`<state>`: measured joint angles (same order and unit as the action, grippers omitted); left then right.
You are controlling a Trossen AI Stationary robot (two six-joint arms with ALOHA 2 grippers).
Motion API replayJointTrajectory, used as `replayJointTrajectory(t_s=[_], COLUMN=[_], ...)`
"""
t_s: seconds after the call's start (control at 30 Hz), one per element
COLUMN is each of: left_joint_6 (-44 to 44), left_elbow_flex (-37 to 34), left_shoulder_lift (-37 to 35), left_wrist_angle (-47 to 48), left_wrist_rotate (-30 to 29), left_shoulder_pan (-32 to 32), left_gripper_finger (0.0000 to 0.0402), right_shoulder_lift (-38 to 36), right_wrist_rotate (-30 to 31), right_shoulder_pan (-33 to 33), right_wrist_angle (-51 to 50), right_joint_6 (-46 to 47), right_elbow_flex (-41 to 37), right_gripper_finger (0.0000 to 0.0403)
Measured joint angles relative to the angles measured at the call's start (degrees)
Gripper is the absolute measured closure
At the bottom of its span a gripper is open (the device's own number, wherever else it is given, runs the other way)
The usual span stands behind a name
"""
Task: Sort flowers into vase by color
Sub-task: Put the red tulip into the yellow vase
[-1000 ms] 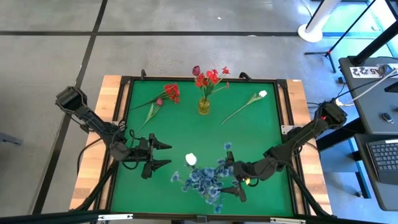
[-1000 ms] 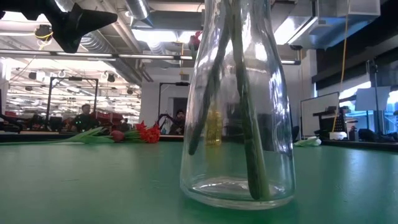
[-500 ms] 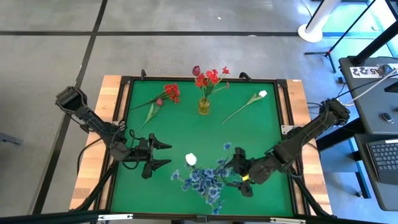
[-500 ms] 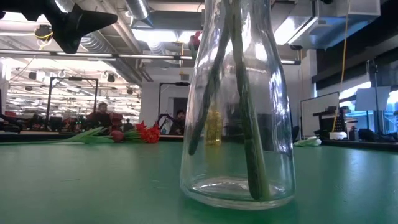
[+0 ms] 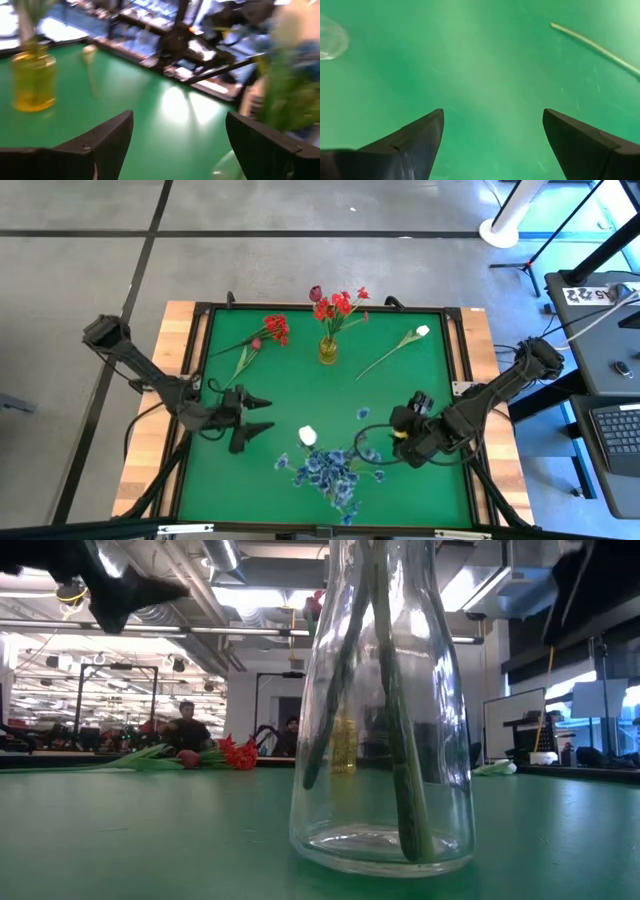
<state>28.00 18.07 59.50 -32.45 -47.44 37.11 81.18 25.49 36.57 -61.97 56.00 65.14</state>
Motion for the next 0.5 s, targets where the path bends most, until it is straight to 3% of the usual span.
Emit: replayJointTrajectory(t_s=[0.13,0.5], left_joint_6=[6.97,17.97], left_elbow_flex=[0.07,1.91], left_shoulder_lift=[-5.65,-15.27], left_wrist_angle=[16.50,54.15], left_wrist_rotate=[1.37,15.26], left_shoulder_pan=[-5.74,-25.20], left_gripper_finger=[0.0090,0.0090], right_shoulder_lift=[-2.36,-8.29], right_wrist_rotate=[-0.67,1.05], right_shoulder_pan=[-1.04,-9.73], right_wrist_angle=[3.32,2.08], right_joint_6=[2.03,16.30], right_elbow_flex=[-4.35,-16.20], right_gripper_finger=[0.0063,0.0063])
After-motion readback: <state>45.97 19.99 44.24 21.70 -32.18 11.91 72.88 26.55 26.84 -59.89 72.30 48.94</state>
